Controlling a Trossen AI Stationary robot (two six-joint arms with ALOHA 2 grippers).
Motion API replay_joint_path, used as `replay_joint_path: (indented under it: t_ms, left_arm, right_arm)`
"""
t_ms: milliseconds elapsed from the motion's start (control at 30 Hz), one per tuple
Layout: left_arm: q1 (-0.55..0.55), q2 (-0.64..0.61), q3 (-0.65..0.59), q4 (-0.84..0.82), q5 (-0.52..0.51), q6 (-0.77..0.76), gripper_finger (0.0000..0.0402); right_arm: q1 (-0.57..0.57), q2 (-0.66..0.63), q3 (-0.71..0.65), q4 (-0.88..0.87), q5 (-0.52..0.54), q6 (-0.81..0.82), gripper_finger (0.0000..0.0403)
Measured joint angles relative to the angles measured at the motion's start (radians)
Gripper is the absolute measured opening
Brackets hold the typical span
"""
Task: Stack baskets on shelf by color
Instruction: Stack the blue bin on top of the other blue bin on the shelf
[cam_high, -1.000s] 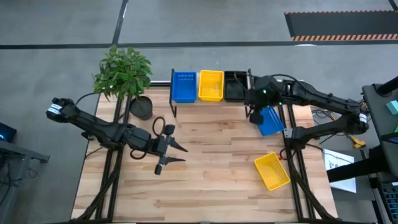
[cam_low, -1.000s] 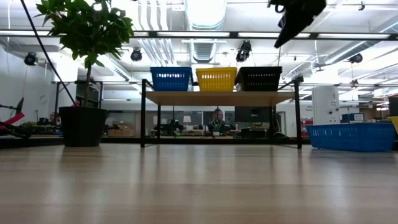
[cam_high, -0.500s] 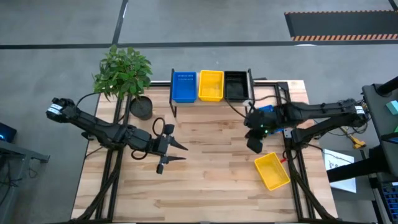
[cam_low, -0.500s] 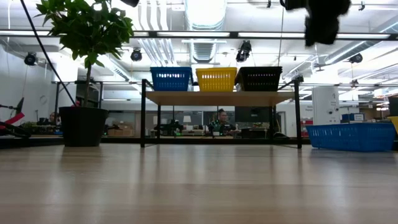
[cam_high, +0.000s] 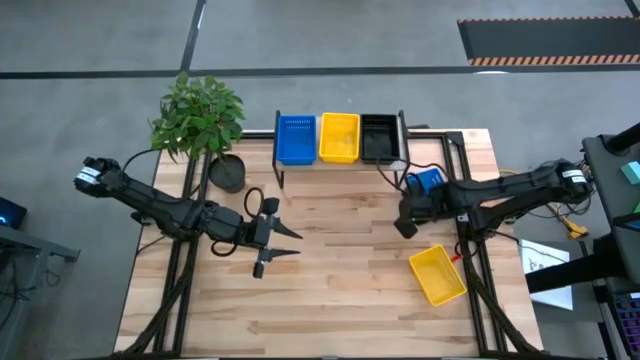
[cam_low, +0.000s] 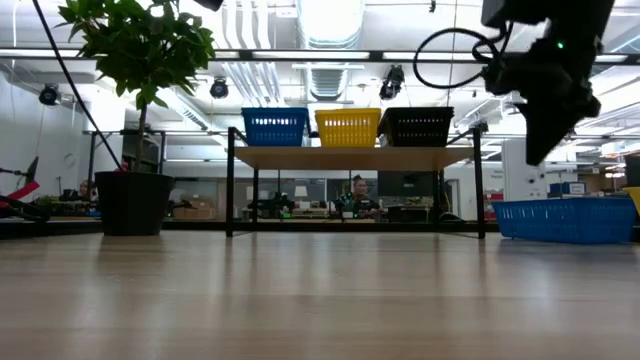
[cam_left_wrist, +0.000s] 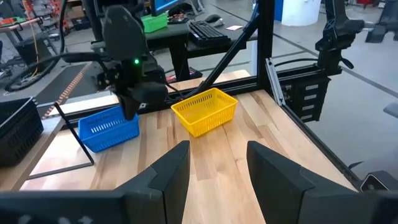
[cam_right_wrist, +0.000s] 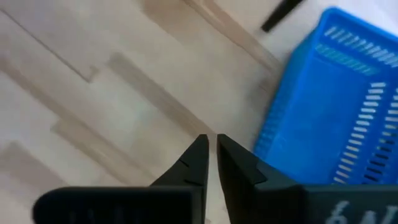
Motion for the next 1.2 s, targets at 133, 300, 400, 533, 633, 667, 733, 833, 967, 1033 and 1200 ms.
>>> replay_joint_path:
  t_ms: [133, 300, 400, 533, 633, 667, 733, 833, 967, 1033, 1200]
  left_arm:
    - [0.0, 0.0, 0.0, 0.0, 0.0, 0.0, 0.0144]
    - [0.0, 0.0, 0.0, 0.0, 0.0, 0.0, 0.0144]
    - [0.0, 0.0, 0.0, 0.0, 0.0, 0.0, 0.0144]
    - [0.0, 0.0, 0.0, 0.0, 0.0, 0.0, 0.0144]
    - [0.0, 0.0, 0.0, 0.0, 0.0, 0.0, 0.0144]
    - [0.0, 0.0, 0.0, 0.0, 0.0, 0.0, 0.0144]
    - [0.0, 0.0, 0.0, 0.0, 0.0, 0.0, 0.0144]
    - [0.0, 0.0, 0.0, 0.0, 0.0, 0.0, 0.0144]
    - [0.0, 0.0, 0.0, 0.0, 0.0, 0.019, 0.0144]
    - [0.0, 0.0, -0.001, 0.0, 0.0, 0.02, 0.0144]
    - [0.0, 0.0, -0.001, 0.0, 0.0, 0.021, 0.0144]
  right_arm:
    - [0.0, 0.009, -0.038, -0.016, 0.02, 0.061, 0.0047]
    - [0.0, 0.04, -0.049, -0.072, 0.086, 0.141, 0.0087]
    - [-0.004, 0.065, -0.049, -0.079, 0.102, 0.156, 0.011]
    - [-0.011, 0.111, -0.049, -0.078, 0.102, 0.158, 0.0137]
    - [-0.011, 0.154, -0.049, -0.078, 0.107, 0.164, 0.0151]
    - [-0.011, 0.168, -0.049, -0.079, 0.11, 0.168, 0.0153]
    - [-0.013, 0.201, -0.049, -0.078, 0.111, 0.172, 0.0155]
    - [-0.013, 0.255, -0.049, -0.077, 0.109, 0.173, 0.0152]
    - [-0.013, 0.327, -0.049, -0.074, 0.093, 0.171, 0.014]
    - [-0.013, 0.355, -0.049, -0.073, 0.069, 0.159, 0.0132]
    - [-0.013, 0.391, -0.049, -0.066, 0.0, 0.111, 0.0102]
